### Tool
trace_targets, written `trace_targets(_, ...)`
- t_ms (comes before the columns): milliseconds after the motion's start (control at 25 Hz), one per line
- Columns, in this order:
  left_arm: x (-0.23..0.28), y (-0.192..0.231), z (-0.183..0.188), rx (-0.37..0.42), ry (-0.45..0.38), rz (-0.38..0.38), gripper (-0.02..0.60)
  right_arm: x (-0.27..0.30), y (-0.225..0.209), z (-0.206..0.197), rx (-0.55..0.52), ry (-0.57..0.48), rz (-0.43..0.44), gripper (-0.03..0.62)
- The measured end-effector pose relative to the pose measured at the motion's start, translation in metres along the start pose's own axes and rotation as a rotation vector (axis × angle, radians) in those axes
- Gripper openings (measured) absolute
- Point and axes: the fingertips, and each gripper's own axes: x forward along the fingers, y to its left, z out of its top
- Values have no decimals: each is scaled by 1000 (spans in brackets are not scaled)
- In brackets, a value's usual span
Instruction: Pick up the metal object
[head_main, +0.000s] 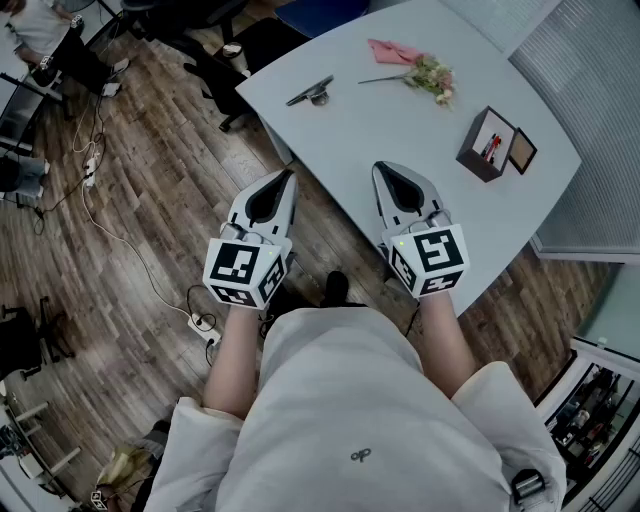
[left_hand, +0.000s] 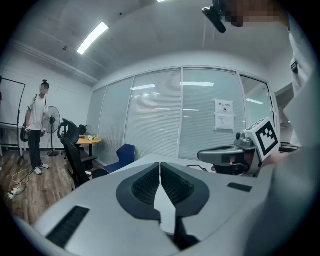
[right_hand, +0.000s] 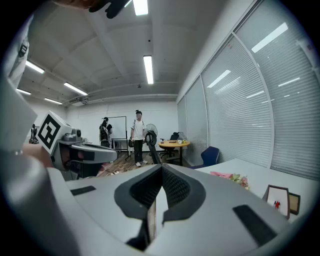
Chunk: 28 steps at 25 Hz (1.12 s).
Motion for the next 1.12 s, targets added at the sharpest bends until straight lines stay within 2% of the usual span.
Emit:
trace_targets(640, -20, -11, -2, 18, 5, 25, 20, -22, 9, 3, -14, -26, 5, 3)
trace_targets(1120, -32, 2, -8, 24, 19, 68, 20, -19, 16, -6, -7, 4, 32, 5)
